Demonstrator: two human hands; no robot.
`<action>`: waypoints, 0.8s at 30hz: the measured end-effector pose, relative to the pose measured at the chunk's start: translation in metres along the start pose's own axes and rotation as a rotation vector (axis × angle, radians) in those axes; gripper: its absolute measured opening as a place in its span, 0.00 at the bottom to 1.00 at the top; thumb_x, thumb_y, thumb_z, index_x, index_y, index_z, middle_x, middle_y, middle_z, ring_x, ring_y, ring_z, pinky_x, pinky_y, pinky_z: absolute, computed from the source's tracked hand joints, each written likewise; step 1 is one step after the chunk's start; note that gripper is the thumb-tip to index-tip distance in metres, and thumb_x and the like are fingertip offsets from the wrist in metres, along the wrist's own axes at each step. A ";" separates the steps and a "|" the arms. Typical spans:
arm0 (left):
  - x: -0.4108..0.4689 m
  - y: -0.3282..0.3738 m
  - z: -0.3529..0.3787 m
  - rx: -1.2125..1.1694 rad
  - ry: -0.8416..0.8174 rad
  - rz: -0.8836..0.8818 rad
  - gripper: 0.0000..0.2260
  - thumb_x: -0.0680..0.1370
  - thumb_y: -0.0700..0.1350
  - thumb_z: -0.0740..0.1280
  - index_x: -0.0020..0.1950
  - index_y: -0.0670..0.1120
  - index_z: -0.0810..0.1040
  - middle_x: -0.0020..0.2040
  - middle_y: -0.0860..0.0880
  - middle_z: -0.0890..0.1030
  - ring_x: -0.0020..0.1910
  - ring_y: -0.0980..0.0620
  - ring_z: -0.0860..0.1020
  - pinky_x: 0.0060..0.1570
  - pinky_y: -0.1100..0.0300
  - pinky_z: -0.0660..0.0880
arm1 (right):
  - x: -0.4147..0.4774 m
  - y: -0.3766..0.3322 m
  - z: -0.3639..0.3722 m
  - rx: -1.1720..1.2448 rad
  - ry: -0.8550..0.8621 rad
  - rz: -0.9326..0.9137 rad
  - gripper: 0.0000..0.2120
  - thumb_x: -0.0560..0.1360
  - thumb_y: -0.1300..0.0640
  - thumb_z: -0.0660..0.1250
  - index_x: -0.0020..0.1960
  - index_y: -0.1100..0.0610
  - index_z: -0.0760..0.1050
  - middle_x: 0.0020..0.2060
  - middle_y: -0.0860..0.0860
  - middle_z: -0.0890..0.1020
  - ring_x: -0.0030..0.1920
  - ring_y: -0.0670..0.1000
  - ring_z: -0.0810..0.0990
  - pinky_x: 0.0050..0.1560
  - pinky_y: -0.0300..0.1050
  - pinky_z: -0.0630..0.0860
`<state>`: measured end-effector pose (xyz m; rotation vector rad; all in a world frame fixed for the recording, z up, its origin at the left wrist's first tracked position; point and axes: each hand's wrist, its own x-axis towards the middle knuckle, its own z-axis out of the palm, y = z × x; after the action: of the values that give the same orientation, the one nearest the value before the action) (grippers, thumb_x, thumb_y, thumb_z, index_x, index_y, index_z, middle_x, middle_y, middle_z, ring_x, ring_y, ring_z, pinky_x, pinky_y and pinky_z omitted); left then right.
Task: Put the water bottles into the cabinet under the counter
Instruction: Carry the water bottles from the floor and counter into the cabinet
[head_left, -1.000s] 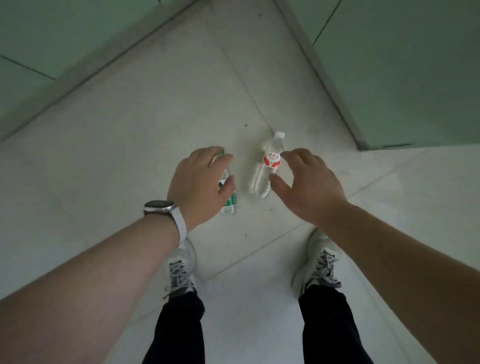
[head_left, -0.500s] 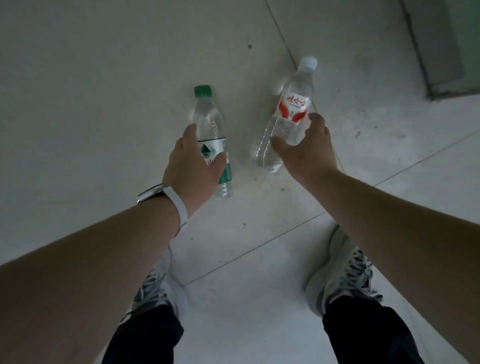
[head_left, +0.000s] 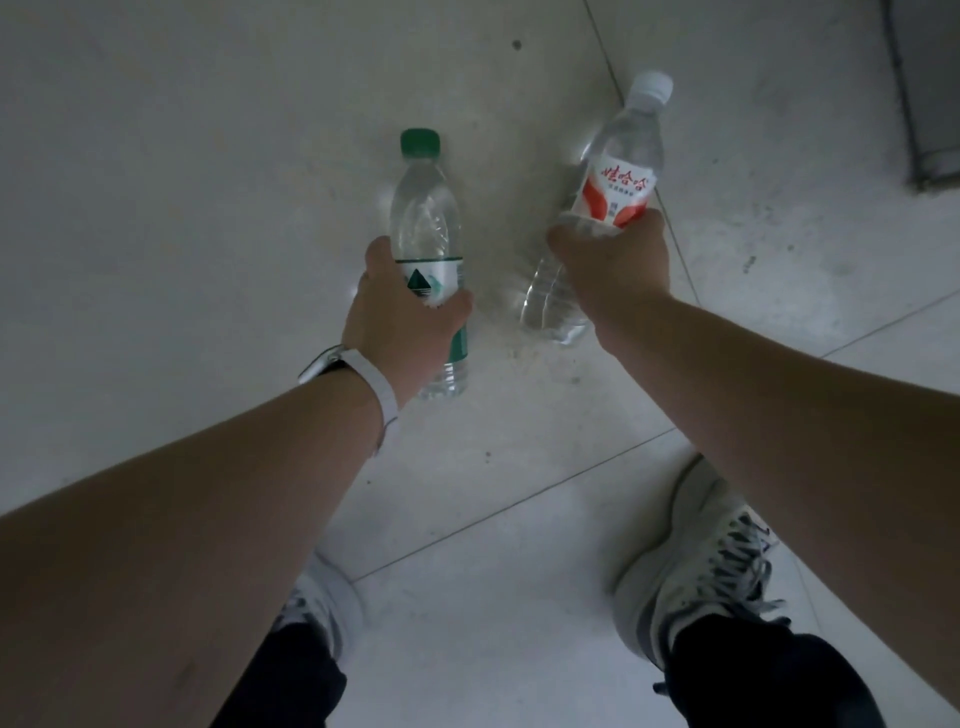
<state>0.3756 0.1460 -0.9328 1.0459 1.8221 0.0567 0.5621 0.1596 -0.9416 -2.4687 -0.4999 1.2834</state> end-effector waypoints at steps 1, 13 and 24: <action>-0.001 0.000 0.000 -0.004 -0.001 0.005 0.28 0.72 0.51 0.76 0.67 0.50 0.65 0.54 0.49 0.79 0.47 0.51 0.81 0.42 0.58 0.79 | -0.001 0.001 -0.002 -0.018 -0.006 -0.016 0.29 0.67 0.49 0.74 0.64 0.54 0.67 0.50 0.47 0.78 0.48 0.48 0.79 0.48 0.45 0.81; -0.095 0.022 -0.056 -0.058 0.002 0.035 0.26 0.72 0.46 0.76 0.64 0.54 0.66 0.50 0.58 0.78 0.45 0.62 0.78 0.39 0.67 0.73 | -0.111 -0.010 -0.067 -0.199 -0.144 -0.198 0.24 0.67 0.49 0.75 0.58 0.45 0.67 0.52 0.45 0.77 0.48 0.44 0.77 0.44 0.40 0.73; -0.220 0.130 -0.212 -0.153 0.187 0.084 0.26 0.72 0.47 0.77 0.60 0.60 0.65 0.47 0.65 0.76 0.45 0.67 0.77 0.48 0.59 0.76 | -0.275 -0.145 -0.165 -0.169 -0.177 -0.399 0.31 0.68 0.49 0.77 0.67 0.47 0.68 0.56 0.44 0.77 0.53 0.44 0.78 0.52 0.35 0.75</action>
<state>0.3232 0.1632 -0.6055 1.0365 1.9068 0.3499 0.5279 0.1481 -0.5915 -2.2310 -1.1237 1.3370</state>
